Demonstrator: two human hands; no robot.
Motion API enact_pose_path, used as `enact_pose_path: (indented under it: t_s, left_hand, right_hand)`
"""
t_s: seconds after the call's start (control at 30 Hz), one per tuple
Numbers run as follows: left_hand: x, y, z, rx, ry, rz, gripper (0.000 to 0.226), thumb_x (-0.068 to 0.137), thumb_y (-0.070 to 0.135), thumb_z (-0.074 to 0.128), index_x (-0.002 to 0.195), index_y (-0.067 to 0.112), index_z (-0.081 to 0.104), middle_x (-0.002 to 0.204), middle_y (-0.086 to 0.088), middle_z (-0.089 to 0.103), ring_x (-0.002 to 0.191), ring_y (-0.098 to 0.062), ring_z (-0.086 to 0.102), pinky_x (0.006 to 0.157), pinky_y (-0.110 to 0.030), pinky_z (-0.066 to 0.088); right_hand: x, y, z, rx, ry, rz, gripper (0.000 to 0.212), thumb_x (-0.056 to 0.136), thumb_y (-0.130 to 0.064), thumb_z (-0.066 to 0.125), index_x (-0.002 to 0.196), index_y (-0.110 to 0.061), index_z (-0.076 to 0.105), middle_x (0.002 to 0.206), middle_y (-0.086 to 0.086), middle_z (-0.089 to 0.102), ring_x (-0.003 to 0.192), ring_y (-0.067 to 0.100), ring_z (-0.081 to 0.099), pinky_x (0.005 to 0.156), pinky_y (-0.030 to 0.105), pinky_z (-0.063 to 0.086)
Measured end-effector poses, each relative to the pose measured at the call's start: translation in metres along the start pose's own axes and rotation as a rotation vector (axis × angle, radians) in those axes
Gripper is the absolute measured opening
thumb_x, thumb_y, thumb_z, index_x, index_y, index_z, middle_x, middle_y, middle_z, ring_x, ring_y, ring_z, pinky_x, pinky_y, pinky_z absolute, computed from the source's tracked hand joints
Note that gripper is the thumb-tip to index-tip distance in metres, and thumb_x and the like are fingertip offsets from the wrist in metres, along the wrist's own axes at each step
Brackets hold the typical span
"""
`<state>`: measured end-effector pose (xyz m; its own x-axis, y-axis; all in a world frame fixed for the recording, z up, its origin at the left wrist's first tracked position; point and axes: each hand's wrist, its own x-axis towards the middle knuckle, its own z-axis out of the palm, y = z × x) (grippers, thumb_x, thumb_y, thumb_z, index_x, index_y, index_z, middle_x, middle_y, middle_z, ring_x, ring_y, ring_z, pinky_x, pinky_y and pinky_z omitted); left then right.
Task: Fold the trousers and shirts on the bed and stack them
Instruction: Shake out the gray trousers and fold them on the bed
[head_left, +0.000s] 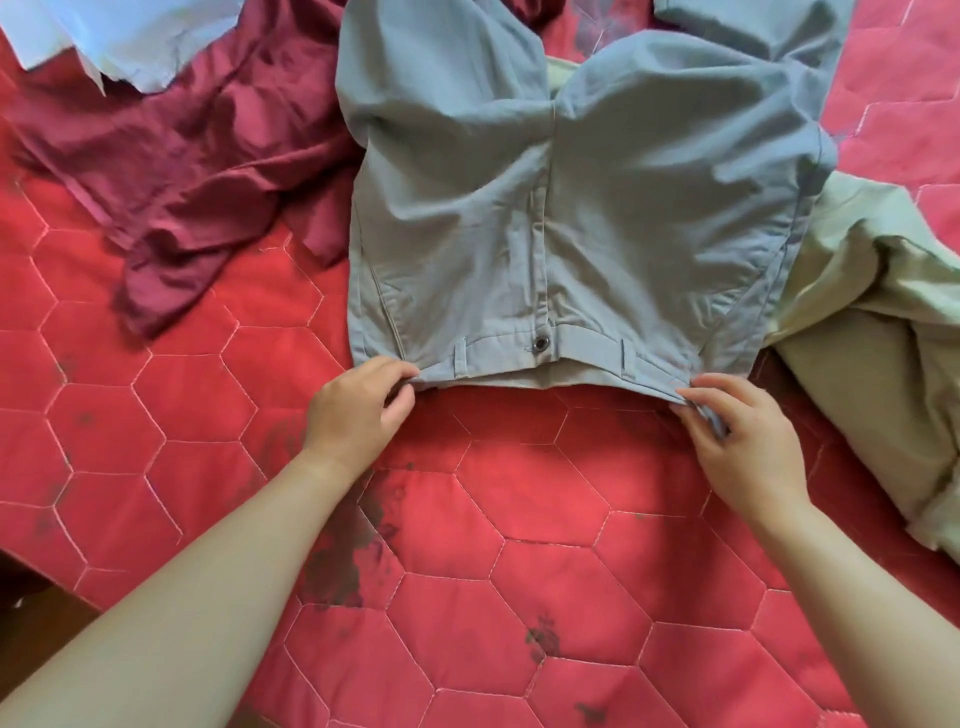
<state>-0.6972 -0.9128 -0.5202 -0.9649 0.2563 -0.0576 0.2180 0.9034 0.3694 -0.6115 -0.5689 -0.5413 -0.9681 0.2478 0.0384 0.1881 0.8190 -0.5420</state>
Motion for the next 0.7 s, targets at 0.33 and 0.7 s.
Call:
enact_pose_path:
  t_s: [0.33, 0.7]
  left_hand:
    - [-0.012, 0.0, 0.034, -0.032, 0.082, -0.047, 0.02, 0.076, 0.007, 0.071, 0.095, 0.011, 0.068, 0.1, -0.007, 0.066, 0.089, -0.032, 0.061, 0.079, -0.039, 0.046]
    - [-0.038, 0.098, -0.187, -0.025, 0.214, -0.036, 0.006, 0.085, 0.008, 0.064, 0.09, 0.007, 0.067, 0.086, -0.007, 0.069, 0.08, -0.032, 0.065, 0.062, -0.036, 0.045]
  right_hand:
    - [-0.003, 0.009, 0.014, 0.074, 0.117, -0.013, 0.01, 0.084, -0.005, 0.067, 0.093, -0.005, 0.071, 0.098, 0.01, 0.068, 0.09, 0.029, 0.06, 0.083, 0.018, 0.035]
    - [-0.011, -0.084, -0.174, 0.31, 0.1, 0.173, 0.009, 0.086, -0.016, 0.065, 0.082, -0.023, 0.067, 0.072, -0.01, 0.066, 0.068, 0.001, 0.057, 0.063, 0.008, 0.038]
